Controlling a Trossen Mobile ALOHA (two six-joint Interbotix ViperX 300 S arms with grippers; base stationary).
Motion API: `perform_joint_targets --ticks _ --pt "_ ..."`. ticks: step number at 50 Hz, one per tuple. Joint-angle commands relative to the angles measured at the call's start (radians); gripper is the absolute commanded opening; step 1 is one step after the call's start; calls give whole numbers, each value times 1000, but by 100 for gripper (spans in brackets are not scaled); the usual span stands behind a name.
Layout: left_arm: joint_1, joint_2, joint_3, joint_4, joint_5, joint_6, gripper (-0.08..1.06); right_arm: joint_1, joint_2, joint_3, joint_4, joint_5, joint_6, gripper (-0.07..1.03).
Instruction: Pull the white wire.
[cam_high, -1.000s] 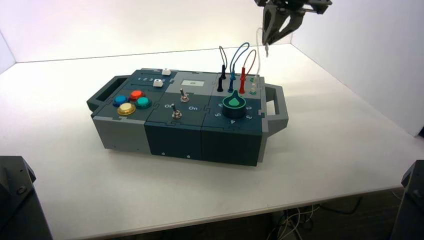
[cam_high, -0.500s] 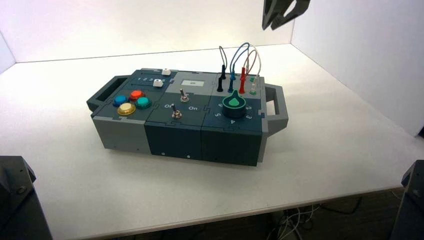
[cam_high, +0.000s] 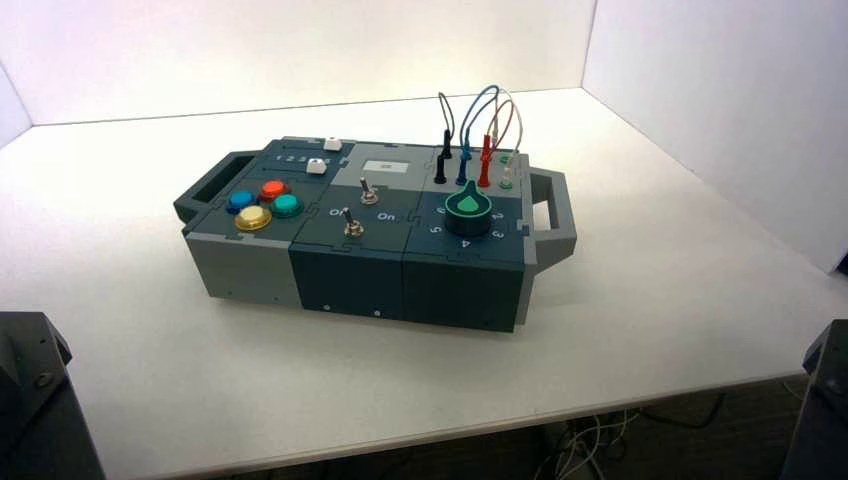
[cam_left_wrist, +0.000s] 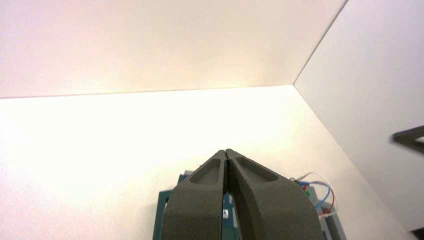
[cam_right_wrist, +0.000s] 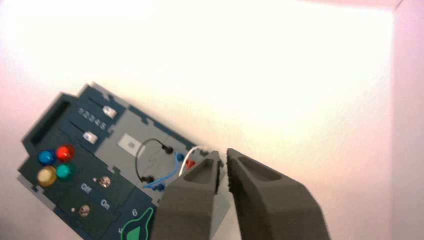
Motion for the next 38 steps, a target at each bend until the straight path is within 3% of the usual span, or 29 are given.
perform_joint_targets --ticks 1,14,31,38 --pt "-2 -8 -6 2 14 3 -3 5 -63 -3 -3 -15 -3 -2" --pt "-2 -44 12 2 43 9 -3 34 -80 -11 3 3 2 -2" --pt "-2 -94 37 5 49 52 -3 61 -120 17 12 2 6 -2" --pt "-2 -97 34 3 48 55 -3 72 -143 11 14 2 6 -2"
